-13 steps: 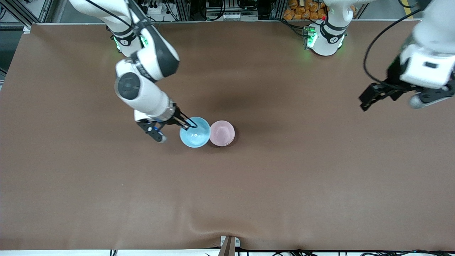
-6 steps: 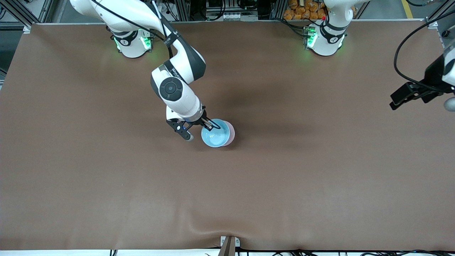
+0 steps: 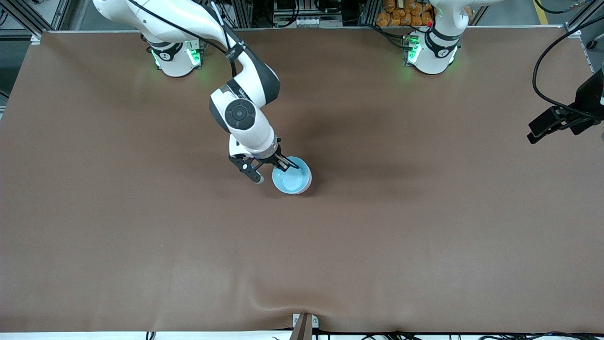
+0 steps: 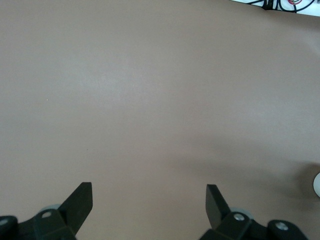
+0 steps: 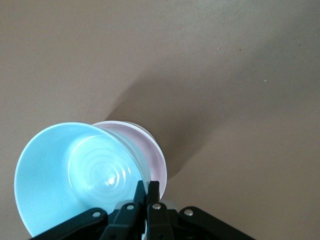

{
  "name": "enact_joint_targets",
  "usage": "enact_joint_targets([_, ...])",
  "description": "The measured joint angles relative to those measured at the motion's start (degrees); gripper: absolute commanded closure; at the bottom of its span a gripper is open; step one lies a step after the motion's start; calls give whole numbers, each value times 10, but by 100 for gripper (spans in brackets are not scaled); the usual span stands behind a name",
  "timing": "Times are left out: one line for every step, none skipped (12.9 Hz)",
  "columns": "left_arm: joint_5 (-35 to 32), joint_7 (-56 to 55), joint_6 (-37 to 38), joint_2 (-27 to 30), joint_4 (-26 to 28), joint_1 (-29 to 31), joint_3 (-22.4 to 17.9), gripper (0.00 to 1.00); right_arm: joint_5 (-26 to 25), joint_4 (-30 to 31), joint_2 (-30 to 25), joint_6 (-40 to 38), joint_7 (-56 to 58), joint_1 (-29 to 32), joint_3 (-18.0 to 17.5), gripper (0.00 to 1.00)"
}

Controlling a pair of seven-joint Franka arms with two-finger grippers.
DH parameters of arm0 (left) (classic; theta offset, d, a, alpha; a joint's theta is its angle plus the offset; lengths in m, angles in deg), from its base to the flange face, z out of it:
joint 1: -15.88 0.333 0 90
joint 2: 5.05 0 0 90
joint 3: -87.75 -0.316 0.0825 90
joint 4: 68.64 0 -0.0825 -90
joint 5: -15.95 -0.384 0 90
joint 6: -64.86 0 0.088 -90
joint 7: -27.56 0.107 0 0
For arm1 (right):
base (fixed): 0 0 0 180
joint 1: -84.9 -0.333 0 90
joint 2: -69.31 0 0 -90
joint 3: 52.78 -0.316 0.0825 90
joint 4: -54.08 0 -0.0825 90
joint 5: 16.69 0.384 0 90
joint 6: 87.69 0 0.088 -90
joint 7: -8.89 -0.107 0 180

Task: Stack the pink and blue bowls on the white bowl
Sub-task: 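Open the right gripper to release the blue bowl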

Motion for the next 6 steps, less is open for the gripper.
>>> enact_joint_targets([0,0,0,1,0,0,0,0,-6,0,5,3,-7,-3,0,100])
enact_joint_targets([0,0,0,1,0,0,0,0,-7,0,8,4,-13,-6,0,100])
enact_joint_targets([0,0,0,2,0,0,-1,0,-8,0,10,4,-16,-9,0,93])
enact_joint_targets([0,0,0,5,0,0,-2,0,-8,0,11,4,-21,-11,0,56])
enact_joint_targets([0,0,2,9,0,0,-5,0,-8,0,11,4,-23,-11,0,41])
enact_joint_targets([0,1,6,12,0,0,-6,0,-8,-1,12,4,-24,-11,1,25])
